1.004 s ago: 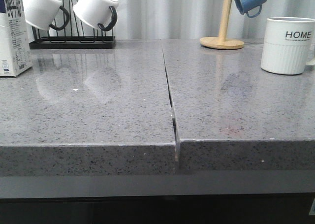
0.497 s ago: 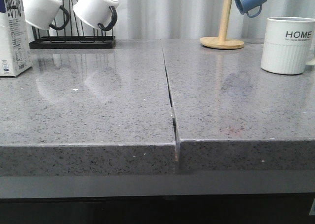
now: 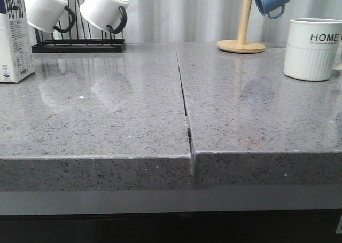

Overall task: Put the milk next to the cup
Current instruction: 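Reach the right gripper to the white HOME mug's handle and grasp it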

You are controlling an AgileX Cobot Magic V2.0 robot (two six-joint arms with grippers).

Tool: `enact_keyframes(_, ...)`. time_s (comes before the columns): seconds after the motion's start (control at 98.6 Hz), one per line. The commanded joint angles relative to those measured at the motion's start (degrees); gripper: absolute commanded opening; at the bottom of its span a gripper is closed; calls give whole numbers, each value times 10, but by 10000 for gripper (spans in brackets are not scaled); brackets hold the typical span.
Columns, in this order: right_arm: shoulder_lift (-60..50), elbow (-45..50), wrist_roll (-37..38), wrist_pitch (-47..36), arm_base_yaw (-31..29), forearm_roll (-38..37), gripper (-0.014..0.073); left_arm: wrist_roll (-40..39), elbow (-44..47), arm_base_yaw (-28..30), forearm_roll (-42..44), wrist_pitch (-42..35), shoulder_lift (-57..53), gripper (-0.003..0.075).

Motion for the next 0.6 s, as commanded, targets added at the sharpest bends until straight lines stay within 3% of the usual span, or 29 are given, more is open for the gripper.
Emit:
enact_keyframes(0.0,0,-32,-3,-50,-3,-2,308,-5,23,1,-1,-43,-19,-13)
enact_keyframes(0.436,104,-138,-3,-53,-2,-2,304,-5,23,1,-1,-43,-19,-13)
enact_keyframes(0.487,110,-144,-3,-52,-2,-2,276,-5,23,1,-1,-43,-19,-13)
enact_keyframes(0.588,112,-148,-3,-51,-2,-2,137,-5,23,1,-1,-43,-19,-13)
